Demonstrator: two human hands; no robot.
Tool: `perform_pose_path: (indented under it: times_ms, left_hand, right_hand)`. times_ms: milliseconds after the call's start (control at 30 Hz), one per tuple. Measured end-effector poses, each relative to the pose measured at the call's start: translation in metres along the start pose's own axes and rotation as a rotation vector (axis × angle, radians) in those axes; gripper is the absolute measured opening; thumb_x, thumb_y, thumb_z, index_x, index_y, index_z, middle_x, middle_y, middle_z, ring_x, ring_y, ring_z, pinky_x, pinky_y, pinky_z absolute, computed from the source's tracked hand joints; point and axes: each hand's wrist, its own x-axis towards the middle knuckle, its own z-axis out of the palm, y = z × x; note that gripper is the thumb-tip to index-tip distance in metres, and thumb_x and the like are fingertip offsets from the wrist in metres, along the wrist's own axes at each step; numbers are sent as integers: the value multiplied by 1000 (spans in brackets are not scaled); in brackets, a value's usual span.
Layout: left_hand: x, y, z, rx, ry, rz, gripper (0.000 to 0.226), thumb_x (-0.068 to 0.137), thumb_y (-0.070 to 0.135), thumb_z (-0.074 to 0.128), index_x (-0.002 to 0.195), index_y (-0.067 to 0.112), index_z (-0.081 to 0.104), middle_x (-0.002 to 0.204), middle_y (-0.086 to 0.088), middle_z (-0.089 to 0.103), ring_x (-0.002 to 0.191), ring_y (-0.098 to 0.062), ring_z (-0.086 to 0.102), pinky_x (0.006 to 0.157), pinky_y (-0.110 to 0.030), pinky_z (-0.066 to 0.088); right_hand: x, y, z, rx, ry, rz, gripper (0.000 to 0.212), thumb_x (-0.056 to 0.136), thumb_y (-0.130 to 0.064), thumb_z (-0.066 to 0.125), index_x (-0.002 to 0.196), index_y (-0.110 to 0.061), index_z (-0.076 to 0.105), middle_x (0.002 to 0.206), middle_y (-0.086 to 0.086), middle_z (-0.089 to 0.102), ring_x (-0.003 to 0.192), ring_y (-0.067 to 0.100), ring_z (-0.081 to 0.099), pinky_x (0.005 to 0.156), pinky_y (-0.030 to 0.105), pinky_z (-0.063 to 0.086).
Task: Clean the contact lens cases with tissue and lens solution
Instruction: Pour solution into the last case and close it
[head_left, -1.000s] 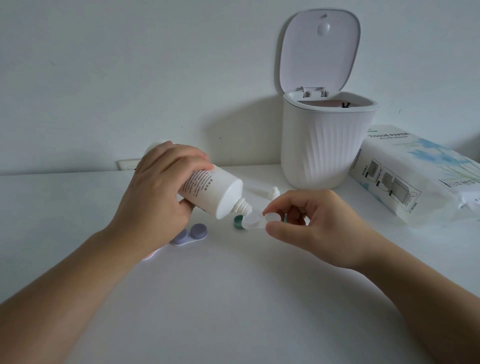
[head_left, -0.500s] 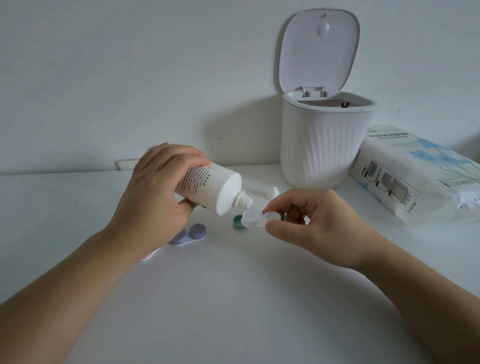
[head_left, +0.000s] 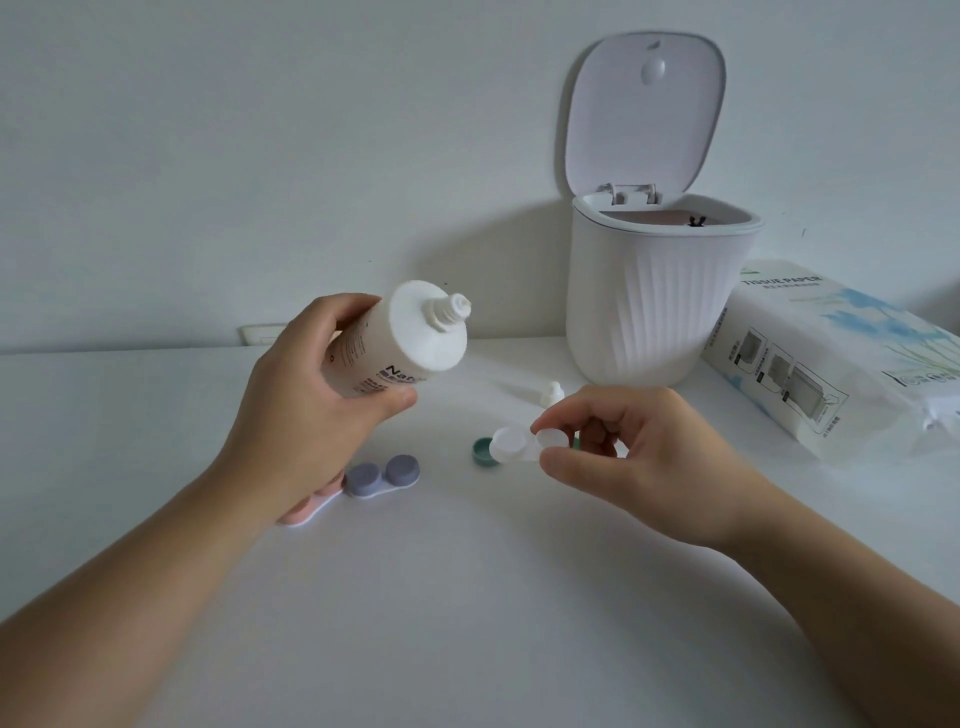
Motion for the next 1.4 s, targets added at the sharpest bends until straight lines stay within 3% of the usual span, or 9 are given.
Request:
perform_pose_path:
  times_ms: [233,433,633,833,1000,1133,1200,1267,1400]
  left_hand:
    - [4,-2,-1,-126,24,-162,56,61,44,86,109,48,56,113,32,65,122,2,57,103,-42,49]
    - [5,0,-1,-175,43,-279,53,63,46,87,108,44,58,107,29,68,110,-1,60,90,-49,54]
    - [6,-6,0,-185,44,-321,45,71,41,87,106,46,60,103,29,69,88,10,62,57,-32,43]
    - [7,-9,-1,-186,32,-336,39,73,46,84,105,47,60,100,31,70,79,14,64,58,-31,47]
    - [6,-7,1,-170,84,-304,68,72,42,87,128,49,49,123,29,61,106,3,62,81,-26,46]
    - [-4,7,0,-42,319,-10,72,72,45,81,131,47,40,135,18,40,112,-5,51,88,-9,39]
    - [-11,17,2,-53,346,124,61,75,41,77,126,43,44,126,15,44,102,-4,51,89,-18,44]
    - [-18,25,5,-107,222,173,49,78,40,75,121,37,52,114,16,52,94,-6,52,84,-31,50]
    - [-29,33,17,-158,-236,80,47,72,57,73,116,42,63,105,13,63,92,-14,56,79,-23,48]
  right_hand:
    - [1,1,-1,8,2,14,13,83,-23,78,94,-30,77,64,-15,58,60,8,51,62,18,45]
    - [1,2,-1,8,-2,13,13,84,-24,78,95,-31,77,65,-12,57,61,8,51,64,21,45]
    - [1,4,-1,23,-8,7,13,84,-25,78,94,-33,77,68,-9,59,62,10,51,65,26,47]
    - [2,4,-1,24,-4,4,13,83,-29,77,94,-35,77,69,-9,60,62,9,52,65,25,47]
    - [1,4,-1,21,0,-11,12,84,-26,78,94,-34,77,69,-11,60,62,8,52,63,22,46]
    - [1,4,-2,25,5,-20,13,85,-25,79,95,-32,77,68,-17,59,62,7,51,63,19,46]
    - [1,3,-2,19,1,-18,13,85,-27,79,96,-32,77,68,-17,59,62,7,52,64,19,46]
    - [1,3,-2,14,-4,-16,13,84,-28,78,96,-32,77,69,-15,60,63,7,52,66,21,47]
    - [0,1,-2,4,-13,-25,13,84,-27,78,97,-31,77,70,-16,61,64,6,53,67,24,48]
